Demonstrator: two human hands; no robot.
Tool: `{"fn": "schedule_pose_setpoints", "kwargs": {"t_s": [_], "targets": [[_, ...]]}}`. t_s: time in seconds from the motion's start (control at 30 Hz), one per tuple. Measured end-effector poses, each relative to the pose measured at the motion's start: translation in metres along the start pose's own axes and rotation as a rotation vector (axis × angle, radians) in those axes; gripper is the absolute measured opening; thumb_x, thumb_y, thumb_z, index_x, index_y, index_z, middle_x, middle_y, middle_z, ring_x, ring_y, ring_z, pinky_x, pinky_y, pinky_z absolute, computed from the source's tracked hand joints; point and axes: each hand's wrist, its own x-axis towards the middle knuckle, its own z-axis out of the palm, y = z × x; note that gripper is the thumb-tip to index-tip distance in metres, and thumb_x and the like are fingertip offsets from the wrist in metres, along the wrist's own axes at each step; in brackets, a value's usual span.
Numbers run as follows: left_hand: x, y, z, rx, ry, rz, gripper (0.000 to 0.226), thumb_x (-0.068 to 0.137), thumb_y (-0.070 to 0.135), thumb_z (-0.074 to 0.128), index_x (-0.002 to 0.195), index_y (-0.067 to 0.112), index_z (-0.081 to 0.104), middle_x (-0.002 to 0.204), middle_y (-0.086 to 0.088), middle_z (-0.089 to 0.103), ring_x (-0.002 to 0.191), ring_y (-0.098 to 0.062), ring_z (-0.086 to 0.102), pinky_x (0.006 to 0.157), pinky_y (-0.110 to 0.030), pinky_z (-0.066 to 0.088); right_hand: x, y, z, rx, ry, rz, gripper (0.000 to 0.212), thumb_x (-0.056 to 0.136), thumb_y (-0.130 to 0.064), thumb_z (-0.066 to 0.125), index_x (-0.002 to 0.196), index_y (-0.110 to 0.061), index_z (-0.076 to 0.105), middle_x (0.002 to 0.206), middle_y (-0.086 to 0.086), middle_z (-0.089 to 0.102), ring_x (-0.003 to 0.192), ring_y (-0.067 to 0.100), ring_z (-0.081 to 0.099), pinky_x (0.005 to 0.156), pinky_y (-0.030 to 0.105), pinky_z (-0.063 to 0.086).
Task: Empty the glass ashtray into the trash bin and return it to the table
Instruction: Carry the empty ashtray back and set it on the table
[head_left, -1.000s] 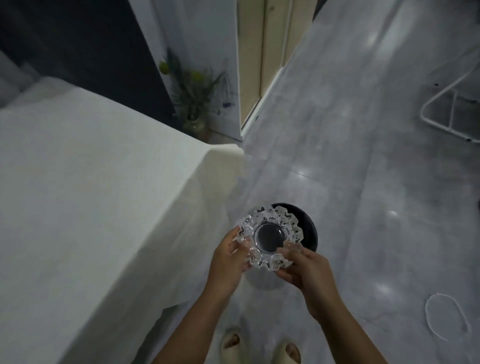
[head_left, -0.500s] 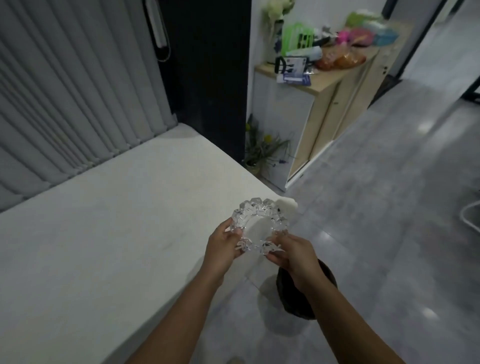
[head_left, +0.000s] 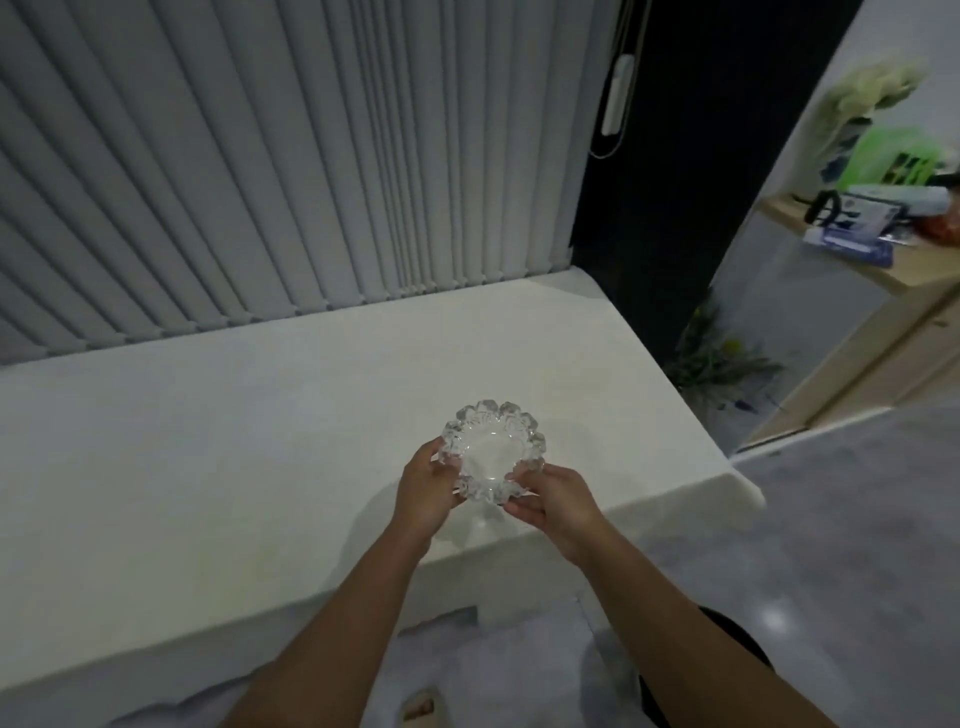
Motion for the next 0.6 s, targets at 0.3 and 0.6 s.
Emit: {"fn": "schedule_pose_setpoints", "kwargs": {"t_s": [0.3, 0.6], "targets": [[0.039, -0.025, -0.116, 0.109, 0.216, -0.067, 0.022, 0.091, 0.008, 0.055, 0.113, 0.011, 0.055, 0.104, -0.015, 0.065, 0.079, -0.022, 0.064, 0.057, -0.028, 0.055, 0.044, 0.041, 0.122, -0.207, 0.045, 0.052, 0.008, 0.086, 0.005, 0.058, 0.090, -0.001, 0.062, 0.080, 0.015, 0.058, 0.060, 0.022, 0.059, 0.051, 0.027, 0.058], [0.057, -0.042, -0.177, 0.305, 0.334, -0.135, 0.038, 0.085, 0.009, 0.060, 0.122, 0.009, 0.059, 0.113, -0.010, 0.068, 0.086, -0.023, 0.067, 0.073, -0.022, 0.056, 0.066, 0.076, 0.189, -0.469, 0.120, -0.017, 0.023, 0.080, 0.001, 0.060, 0.066, -0.017, 0.064, 0.071, 0.008, 0.065, 0.070, 0.033, 0.069, 0.070, 0.047, 0.061]]}}
